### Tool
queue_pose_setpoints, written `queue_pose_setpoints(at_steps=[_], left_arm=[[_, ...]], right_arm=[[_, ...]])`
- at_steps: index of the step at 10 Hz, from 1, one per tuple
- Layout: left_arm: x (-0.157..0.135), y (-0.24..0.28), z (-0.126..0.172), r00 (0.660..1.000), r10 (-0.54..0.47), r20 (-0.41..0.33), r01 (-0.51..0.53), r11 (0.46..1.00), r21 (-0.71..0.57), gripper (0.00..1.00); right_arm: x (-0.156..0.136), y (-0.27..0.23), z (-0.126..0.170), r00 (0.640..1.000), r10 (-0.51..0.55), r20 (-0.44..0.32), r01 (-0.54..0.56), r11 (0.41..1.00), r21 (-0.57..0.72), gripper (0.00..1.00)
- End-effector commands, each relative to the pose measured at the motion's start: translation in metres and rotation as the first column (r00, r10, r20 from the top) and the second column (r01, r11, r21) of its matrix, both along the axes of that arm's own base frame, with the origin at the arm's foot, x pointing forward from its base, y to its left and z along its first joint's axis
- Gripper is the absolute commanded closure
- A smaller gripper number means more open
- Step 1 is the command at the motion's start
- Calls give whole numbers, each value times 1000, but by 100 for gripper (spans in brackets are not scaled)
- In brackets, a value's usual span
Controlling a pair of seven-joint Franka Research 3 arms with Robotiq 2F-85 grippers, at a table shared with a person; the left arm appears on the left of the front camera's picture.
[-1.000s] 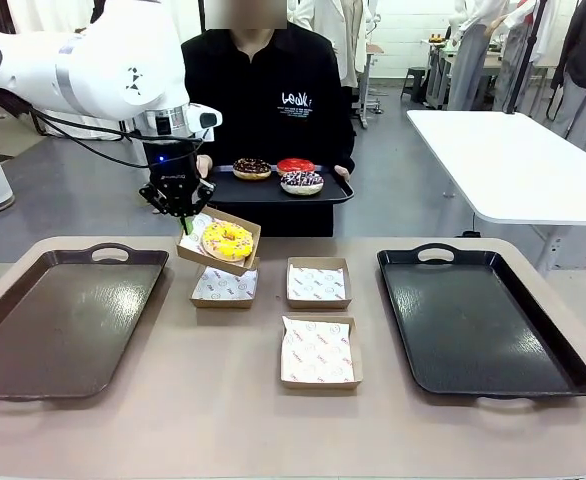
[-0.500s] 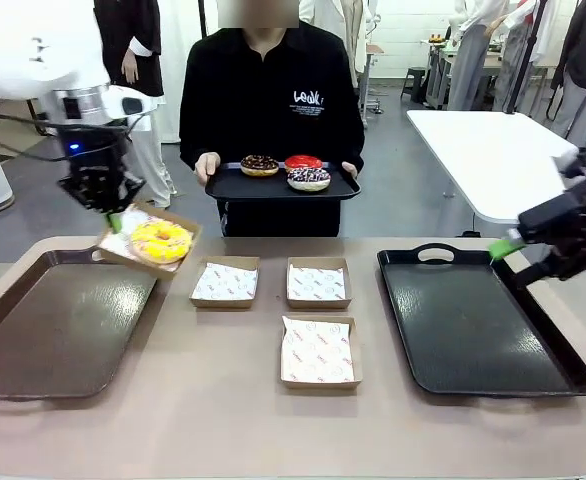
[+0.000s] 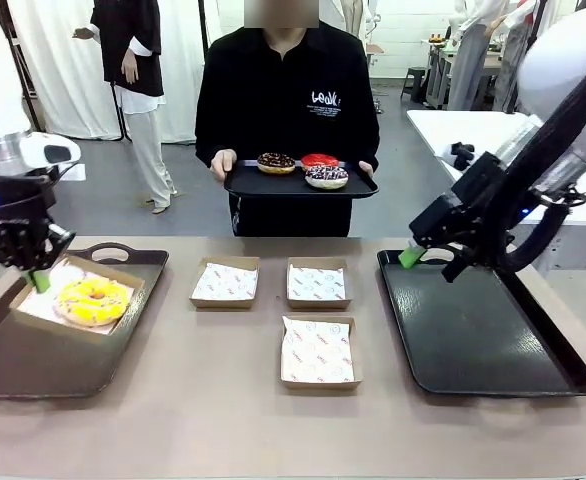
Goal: Individually package the donuts and arrange them on the tray.
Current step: Place the picked Paper togo box on the Handle tray while simultaneously picking up another Paper togo box from the table with the other hand.
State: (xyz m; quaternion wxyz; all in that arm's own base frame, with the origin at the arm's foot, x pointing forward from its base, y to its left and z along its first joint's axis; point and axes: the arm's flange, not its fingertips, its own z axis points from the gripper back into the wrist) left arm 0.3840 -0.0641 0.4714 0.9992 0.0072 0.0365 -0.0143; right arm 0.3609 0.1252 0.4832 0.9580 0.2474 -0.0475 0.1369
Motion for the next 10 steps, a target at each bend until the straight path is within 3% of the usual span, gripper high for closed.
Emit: queue_pose_setpoints(at_steps=[1,4,5,10], left_arm=[[-10,18,-7,1000,11,-1,-11,1000,-3,99],[-7,13,-11,1000,-17,23,16,997,76,99],[-11,17,-11,999,34,-18,-34,999,0,99],[-11,17,-11,999,34,-18,-34,999,0,99]], right_arm=[[2,15,-7,999,-37,5,37,995,-95,0],[-4,12,-13,999,-22,24,24,995,-101,0],[-1,20,-7,1000,-11,9,12,996,-85,0],[-1,20,-7,1000,-11,9,12,996,-85,0]])
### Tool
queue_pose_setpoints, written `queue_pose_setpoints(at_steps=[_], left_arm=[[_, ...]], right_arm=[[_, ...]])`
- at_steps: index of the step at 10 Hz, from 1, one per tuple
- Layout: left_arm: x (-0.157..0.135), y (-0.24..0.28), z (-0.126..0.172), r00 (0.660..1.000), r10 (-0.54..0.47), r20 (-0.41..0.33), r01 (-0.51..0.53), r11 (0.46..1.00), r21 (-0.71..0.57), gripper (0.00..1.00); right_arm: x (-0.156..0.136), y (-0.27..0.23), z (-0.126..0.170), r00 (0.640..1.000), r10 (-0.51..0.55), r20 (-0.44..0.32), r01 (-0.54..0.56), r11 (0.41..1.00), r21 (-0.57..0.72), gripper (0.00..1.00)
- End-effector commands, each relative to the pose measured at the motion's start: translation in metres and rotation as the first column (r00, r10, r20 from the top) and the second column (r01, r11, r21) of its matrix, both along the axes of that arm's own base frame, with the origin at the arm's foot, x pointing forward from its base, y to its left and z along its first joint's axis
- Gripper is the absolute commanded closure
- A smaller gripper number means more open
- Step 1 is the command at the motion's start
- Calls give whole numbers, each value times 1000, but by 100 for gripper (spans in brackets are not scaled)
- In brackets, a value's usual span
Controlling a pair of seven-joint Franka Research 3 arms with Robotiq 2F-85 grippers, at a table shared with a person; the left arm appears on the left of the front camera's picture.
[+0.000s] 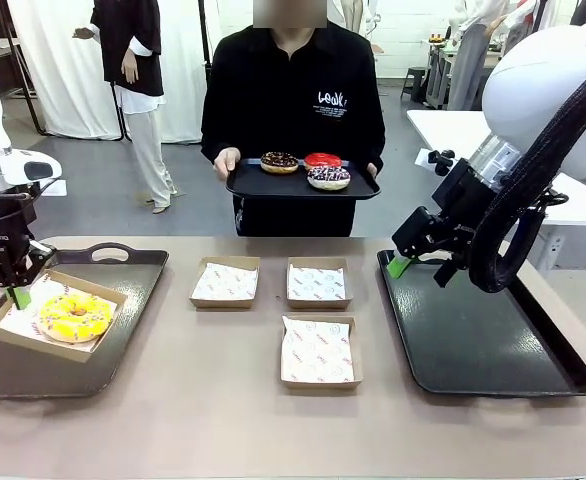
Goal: Individually package the donuts and arrange them on the tray.
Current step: Place the picked Paper togo box on the Handle tray while simultaneously picking up another Paper togo box from the table with the other hand.
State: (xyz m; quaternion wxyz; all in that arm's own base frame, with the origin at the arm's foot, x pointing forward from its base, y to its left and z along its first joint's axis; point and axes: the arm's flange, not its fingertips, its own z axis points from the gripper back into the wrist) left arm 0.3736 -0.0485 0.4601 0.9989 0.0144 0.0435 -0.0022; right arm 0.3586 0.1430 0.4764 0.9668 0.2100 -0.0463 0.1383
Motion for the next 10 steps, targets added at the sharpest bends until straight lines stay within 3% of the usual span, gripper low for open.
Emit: queue_pose_setpoints(at_steps=[1,2,4,5,10], left_arm=[[0,2,0,1000,10,-4,-11,1000,-16,99],[0,0,0,1000,0,0,0,1000,0,99],[-4,17,-3,992,71,109,-71,997,-4,99],[-7,26,-7,988,86,127,-84,996,-19,99],[-10,39,-34,988,18,154,-18,1000,3,99]], right_arm=[[1,2,0,1000,-9,1,9,1000,-9,0],[0,0,0,1000,0,0,0,1000,0,0],[-3,33,-16,998,-60,-6,58,985,-160,0],[-5,51,-23,996,-94,-9,90,974,-210,0],[-9,116,-78,983,-180,-25,165,941,-295,0]])
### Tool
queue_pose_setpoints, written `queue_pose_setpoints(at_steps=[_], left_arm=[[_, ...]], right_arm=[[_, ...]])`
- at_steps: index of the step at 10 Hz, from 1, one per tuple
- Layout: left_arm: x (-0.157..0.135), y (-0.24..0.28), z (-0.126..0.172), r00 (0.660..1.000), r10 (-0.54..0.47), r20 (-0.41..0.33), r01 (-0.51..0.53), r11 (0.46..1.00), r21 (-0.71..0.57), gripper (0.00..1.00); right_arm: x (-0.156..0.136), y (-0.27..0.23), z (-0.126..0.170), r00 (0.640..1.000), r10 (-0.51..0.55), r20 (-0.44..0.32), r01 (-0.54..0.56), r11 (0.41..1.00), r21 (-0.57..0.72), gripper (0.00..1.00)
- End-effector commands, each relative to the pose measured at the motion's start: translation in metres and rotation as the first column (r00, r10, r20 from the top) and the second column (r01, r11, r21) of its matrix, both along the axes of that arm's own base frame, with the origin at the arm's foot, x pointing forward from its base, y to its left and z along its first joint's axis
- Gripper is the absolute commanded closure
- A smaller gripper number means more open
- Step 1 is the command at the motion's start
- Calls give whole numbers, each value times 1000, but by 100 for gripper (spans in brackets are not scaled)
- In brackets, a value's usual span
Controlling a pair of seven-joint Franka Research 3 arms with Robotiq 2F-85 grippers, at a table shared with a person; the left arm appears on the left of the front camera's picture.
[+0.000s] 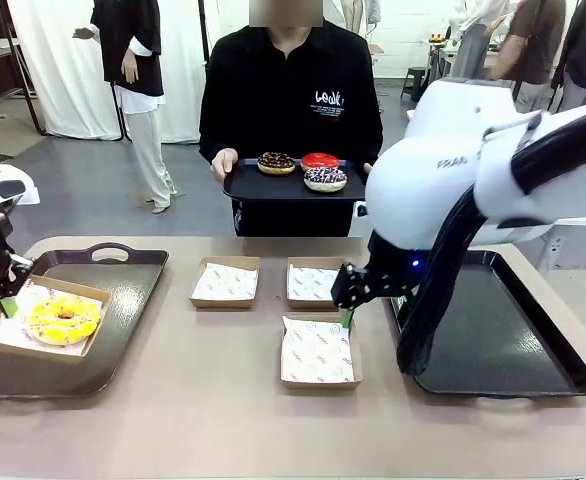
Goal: Individually package the donuts and arrange them on the tray.
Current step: Place the picked Paper togo box on the Handle tray while simultaneously picking up another Paper togo box from the table with the other hand.
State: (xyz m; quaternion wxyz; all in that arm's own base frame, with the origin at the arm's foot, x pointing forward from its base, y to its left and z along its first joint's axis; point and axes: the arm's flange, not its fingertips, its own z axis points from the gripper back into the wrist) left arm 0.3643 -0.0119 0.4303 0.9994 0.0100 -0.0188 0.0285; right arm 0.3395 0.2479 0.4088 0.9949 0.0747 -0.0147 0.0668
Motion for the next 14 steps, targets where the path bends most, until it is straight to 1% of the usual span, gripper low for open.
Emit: queue_pose_setpoints(at_steps=[1,2,3,4,7,9,13,14], left_arm=[[-1,2,-8,998,-54,29,53,998,14,99],[-2,1,-10,998,-56,25,55,998,13,99],[-3,2,-9,998,-52,29,52,999,11,99],[3,-1,-2,1000,-27,8,27,1000,1,99],[3,-1,-2,1000,-27,8,27,1000,1,99],[3,-1,-2,1000,-27,8,27,1000,1,99],[3,-1,-2,1000,-30,8,30,1000,1,99],[10,-5,-9,1000,-23,17,22,999,25,99]], right_arm=[[14,13,-21,999,-49,3,49,998,-29,0],[16,13,-30,996,-84,3,84,995,-50,0],[19,13,-41,993,-117,-16,116,992,-45,0],[21,12,-48,990,-137,-19,136,990,-40,0],[24,9,-59,991,-133,-29,132,991,-28,0],[22,4,-56,992,-115,-46,114,993,-23,0],[22,4,-56,992,-116,-48,115,993,-21,0],[22,8,-67,991,-134,-18,133,989,-62,0]])
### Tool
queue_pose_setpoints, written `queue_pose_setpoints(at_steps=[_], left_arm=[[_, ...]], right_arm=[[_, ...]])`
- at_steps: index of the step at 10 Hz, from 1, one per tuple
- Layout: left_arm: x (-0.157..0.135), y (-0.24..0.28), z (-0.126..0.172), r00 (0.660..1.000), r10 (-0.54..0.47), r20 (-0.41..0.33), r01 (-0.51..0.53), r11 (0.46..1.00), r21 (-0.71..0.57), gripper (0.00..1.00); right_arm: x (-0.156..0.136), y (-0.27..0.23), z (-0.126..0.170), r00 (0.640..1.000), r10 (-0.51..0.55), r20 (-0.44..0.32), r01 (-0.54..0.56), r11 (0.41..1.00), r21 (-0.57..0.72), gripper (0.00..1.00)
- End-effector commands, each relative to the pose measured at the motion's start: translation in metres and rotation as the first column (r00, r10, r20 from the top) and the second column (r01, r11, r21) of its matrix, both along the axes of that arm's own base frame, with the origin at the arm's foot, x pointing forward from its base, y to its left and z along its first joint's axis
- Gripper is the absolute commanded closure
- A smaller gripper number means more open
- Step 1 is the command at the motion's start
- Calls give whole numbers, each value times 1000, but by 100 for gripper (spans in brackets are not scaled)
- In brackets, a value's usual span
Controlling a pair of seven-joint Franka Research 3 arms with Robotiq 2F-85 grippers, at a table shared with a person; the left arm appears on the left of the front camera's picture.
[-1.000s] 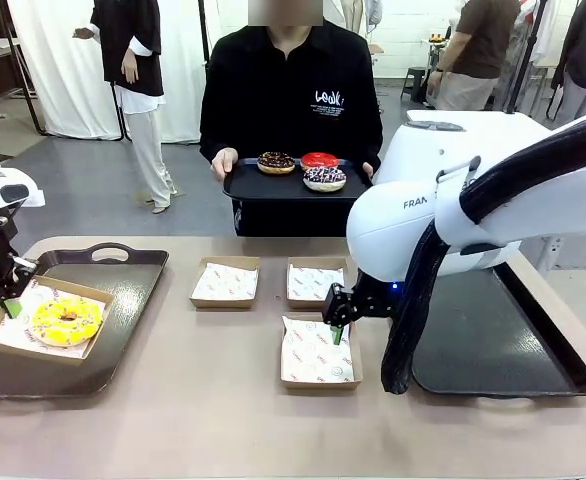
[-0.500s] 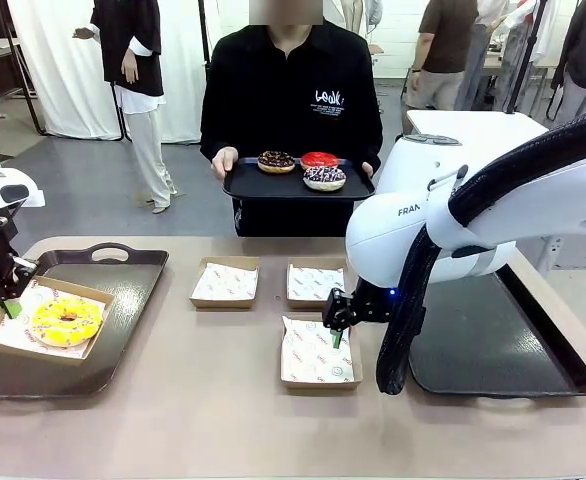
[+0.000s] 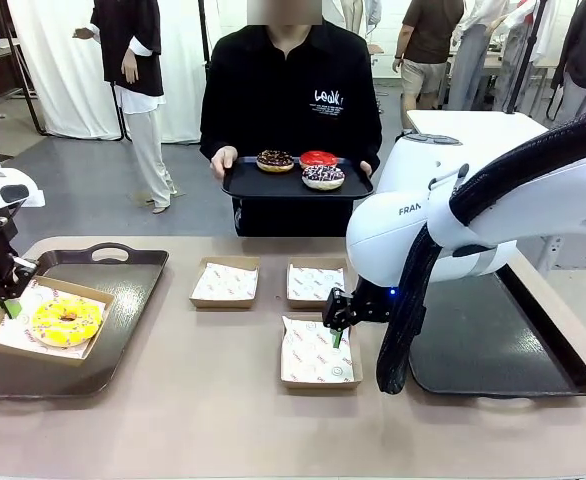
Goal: Individually package the donuts and arrange them on the tray.
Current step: Place the picked Paper togo box on the Handle tray while simultaneously picking up another Paper togo box from the table with the other hand.
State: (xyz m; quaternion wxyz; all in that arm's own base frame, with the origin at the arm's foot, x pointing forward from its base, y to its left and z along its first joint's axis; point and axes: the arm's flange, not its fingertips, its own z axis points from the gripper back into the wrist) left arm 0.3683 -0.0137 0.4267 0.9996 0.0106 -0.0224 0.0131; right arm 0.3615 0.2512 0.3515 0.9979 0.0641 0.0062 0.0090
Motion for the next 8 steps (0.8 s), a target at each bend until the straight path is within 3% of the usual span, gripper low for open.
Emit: queue_pose_setpoints(at_steps=[1,8], left_arm=[[10,-7,-9,1000,8,18,-8,1000,30,99],[25,-16,-38,999,29,45,-34,992,124,99]], right_arm=[[2,8,-16,998,-36,45,39,997,-61,0],[8,22,-38,993,-68,92,73,996,-59,0]])
